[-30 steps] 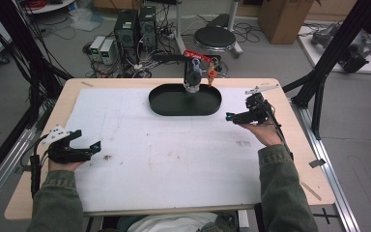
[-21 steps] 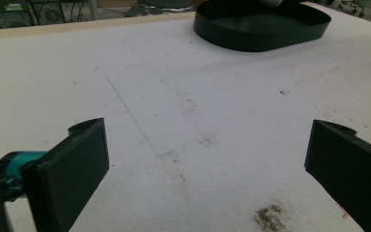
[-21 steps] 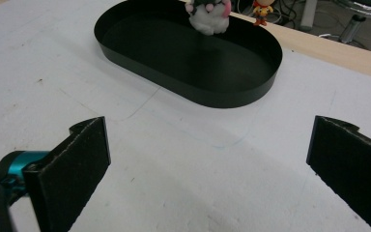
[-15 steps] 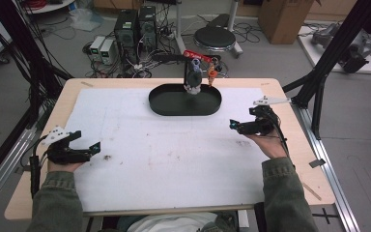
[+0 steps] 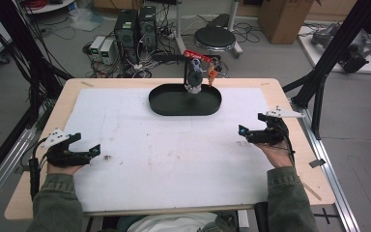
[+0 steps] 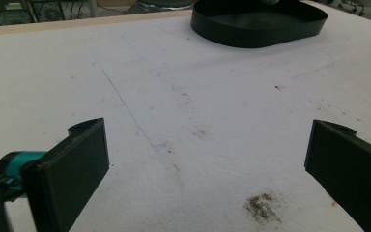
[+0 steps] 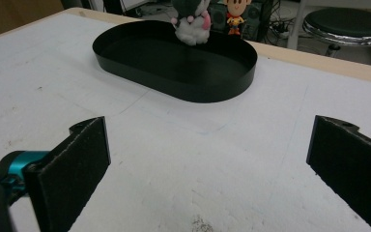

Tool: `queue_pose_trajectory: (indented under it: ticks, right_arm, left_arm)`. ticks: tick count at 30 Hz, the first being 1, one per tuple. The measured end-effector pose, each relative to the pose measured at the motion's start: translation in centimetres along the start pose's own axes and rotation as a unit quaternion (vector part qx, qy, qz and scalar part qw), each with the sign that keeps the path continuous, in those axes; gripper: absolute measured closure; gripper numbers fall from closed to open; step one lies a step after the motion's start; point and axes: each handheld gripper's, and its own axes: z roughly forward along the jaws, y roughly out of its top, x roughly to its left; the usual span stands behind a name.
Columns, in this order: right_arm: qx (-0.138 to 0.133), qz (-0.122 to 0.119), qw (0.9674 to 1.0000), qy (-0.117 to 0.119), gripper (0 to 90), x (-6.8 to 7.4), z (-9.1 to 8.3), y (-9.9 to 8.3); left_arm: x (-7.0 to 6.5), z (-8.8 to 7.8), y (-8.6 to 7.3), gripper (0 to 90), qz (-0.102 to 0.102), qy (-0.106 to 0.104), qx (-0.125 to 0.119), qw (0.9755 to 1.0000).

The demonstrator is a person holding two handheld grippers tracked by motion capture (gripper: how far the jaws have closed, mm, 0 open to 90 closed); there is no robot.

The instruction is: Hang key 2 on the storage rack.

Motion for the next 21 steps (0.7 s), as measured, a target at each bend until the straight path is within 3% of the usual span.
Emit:
queue_pose_trajectory:
  ticks: [12, 15, 21]
  right_arm:
    - [-0.054, -0.017, 0.9983, 0.016, 0.5, -0.2, -1.6, -2.9]
    - [-0.065, -0.006, 0.9978, 0.012, 0.5, -0.2, -1.9, -3.6]
    - [-0.062, 0.011, 0.9980, 0.008, 0.5, -0.6, -1.9, -4.4]
  left_arm:
    - [-0.3, -0.3, -0.3, 2.3, 0.004, -0.002, -0.002, 1.0000]
    - [-0.3, -0.3, -0.4, 2.3, 0.005, -0.001, -0.001, 1.0000]
    - [-0.3, -0.3, -0.4, 2.3, 0.005, -0.003, -0.002, 1.0000]
